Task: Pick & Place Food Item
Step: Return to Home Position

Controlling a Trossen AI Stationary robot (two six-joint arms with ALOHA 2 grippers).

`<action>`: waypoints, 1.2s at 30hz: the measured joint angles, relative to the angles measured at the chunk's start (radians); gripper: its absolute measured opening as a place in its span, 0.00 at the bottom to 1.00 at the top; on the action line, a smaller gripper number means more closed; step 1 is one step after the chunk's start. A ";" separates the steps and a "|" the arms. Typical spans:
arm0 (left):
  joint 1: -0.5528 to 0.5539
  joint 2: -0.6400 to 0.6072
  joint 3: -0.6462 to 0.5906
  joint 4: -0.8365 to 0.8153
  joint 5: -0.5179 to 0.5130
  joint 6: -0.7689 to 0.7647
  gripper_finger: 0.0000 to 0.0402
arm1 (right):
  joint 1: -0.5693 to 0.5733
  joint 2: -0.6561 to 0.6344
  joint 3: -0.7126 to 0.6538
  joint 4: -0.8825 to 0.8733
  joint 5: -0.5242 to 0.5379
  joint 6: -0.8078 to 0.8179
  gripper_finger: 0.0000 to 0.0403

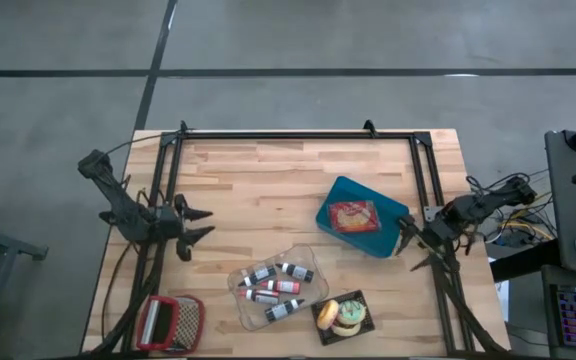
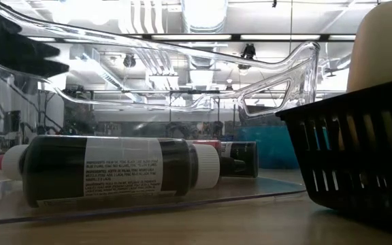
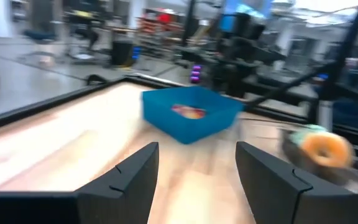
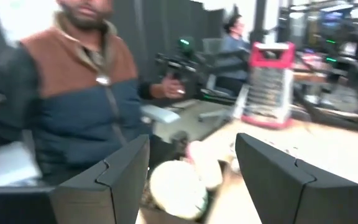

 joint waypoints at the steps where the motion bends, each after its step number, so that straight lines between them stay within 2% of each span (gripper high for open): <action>1: 0.007 0.005 0.000 -0.002 -0.023 -0.006 0.54 | 0.000 0.000 -0.010 0.000 0.029 -0.007 0.58; 5: 0.046 0.011 0.000 -0.007 -0.080 -0.018 0.54 | -0.001 0.000 -0.066 0.040 0.141 -0.043 0.58; 8: 0.091 0.011 0.000 -0.007 -0.084 0.004 0.54 | -0.014 0.002 -0.111 0.101 0.204 -0.081 0.58; 14: 0.214 0.014 0.000 -0.015 -0.085 0.008 0.54 | -0.081 0.015 -0.111 0.087 0.323 -0.153 0.58; 19: 0.303 0.028 0.000 -0.015 -0.080 0.009 0.54 | -0.203 0.018 -0.111 0.087 0.334 -0.180 0.58; 26: 0.381 0.071 0.000 -0.015 -0.077 0.024 0.54 | -0.432 0.050 -0.111 0.086 0.328 -0.165 0.58; 29: 0.400 0.094 0.000 -0.015 -0.077 0.031 0.54 | -0.515 0.048 -0.111 0.088 0.283 -0.174 0.58; 36: 0.406 0.134 0.000 -0.017 -0.085 0.032 0.54 | -0.602 0.048 -0.111 0.096 0.233 -0.209 0.58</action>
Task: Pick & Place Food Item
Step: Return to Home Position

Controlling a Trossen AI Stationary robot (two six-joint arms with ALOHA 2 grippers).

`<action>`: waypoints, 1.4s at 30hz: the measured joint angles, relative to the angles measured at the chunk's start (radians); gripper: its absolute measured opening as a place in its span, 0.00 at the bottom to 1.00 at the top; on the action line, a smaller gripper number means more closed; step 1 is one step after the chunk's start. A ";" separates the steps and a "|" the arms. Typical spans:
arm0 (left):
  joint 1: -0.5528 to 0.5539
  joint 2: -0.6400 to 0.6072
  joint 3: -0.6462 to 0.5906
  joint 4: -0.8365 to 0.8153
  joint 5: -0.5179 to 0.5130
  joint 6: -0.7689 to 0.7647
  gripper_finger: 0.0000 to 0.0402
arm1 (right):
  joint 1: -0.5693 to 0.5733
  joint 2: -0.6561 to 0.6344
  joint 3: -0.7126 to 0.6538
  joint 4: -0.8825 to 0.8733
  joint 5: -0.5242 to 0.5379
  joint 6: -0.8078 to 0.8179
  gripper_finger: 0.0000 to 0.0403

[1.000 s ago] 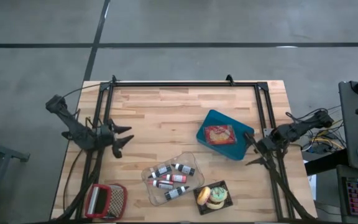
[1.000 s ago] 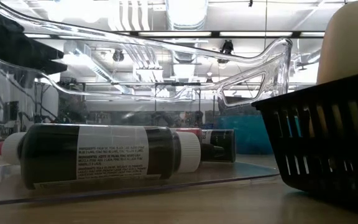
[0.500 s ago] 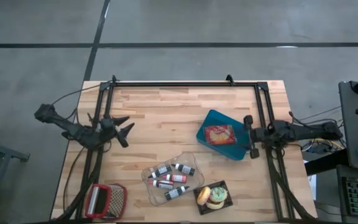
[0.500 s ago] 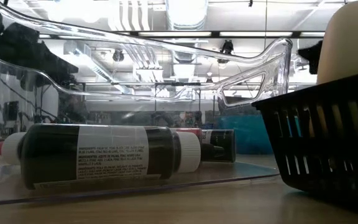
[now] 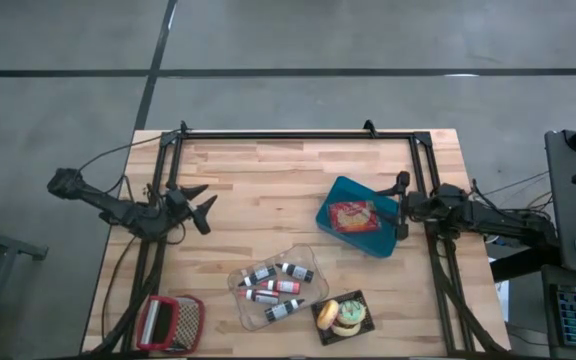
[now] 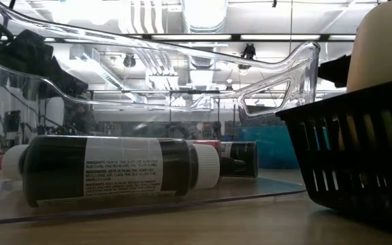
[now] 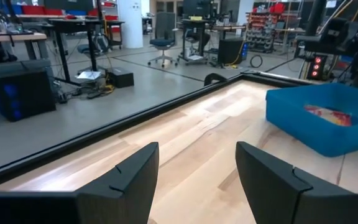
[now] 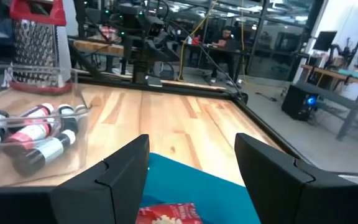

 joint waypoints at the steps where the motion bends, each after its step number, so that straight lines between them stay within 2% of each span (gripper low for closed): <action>1: 0.000 0.004 0.000 0.000 0.000 0.000 0.54 | -0.001 0.000 0.000 0.000 0.000 -0.010 0.58; 42: 0.000 0.008 0.000 -0.002 -0.023 0.050 0.54 | -0.001 0.001 0.000 0.001 0.004 0.022 0.58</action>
